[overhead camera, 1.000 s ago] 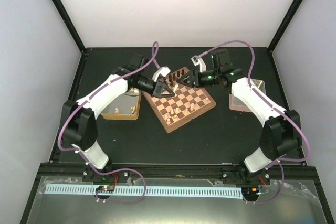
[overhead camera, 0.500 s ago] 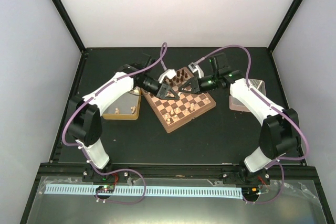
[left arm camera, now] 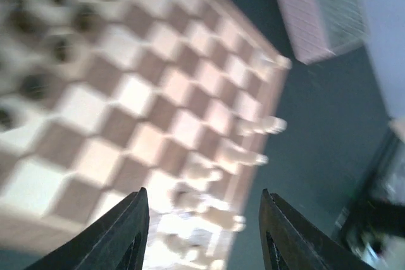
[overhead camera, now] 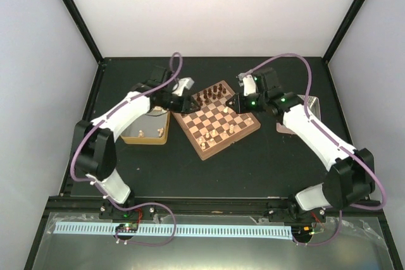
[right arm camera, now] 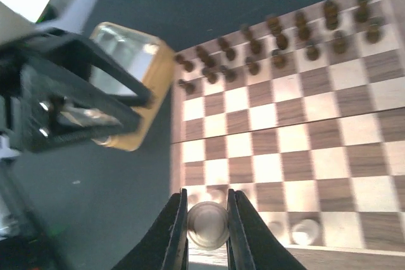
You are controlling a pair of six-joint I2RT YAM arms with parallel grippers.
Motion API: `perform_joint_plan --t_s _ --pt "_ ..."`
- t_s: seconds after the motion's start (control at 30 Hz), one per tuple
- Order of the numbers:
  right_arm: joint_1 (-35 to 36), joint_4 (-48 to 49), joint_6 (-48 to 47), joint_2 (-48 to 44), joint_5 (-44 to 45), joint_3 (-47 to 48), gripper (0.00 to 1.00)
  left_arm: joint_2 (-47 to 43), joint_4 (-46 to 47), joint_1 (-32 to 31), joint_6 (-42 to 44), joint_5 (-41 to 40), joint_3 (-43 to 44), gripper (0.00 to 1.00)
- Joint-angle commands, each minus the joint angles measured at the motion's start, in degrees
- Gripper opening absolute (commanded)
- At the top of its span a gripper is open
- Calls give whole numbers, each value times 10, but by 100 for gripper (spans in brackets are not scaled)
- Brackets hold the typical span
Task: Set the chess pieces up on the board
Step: Move the chess piece to the chessboard.
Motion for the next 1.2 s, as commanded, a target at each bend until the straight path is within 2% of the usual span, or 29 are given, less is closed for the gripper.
perform_joint_plan --t_s 0.0,0.07,0.17,0.33,0.6,1.17 --pt "42 12 -37 -35 213 -31 4 -86 95 42 -115 -202 -52 49" --pt "53 16 -38 -44 253 -45 4 -108 89 54 -141 -286 -63 51" --pt "63 23 -38 -53 291 -62 5 -128 70 71 -168 -364 -73 52" --pt "74 41 -33 -59 338 -88 4 -143 39 88 -209 -431 -93 52" --pt "83 66 -30 -51 352 -115 5 -143 19 108 -240 -424 -113 52" --pt "211 109 -104 -23 392 -132 6 -135 21 114 -241 -406 -118 52"
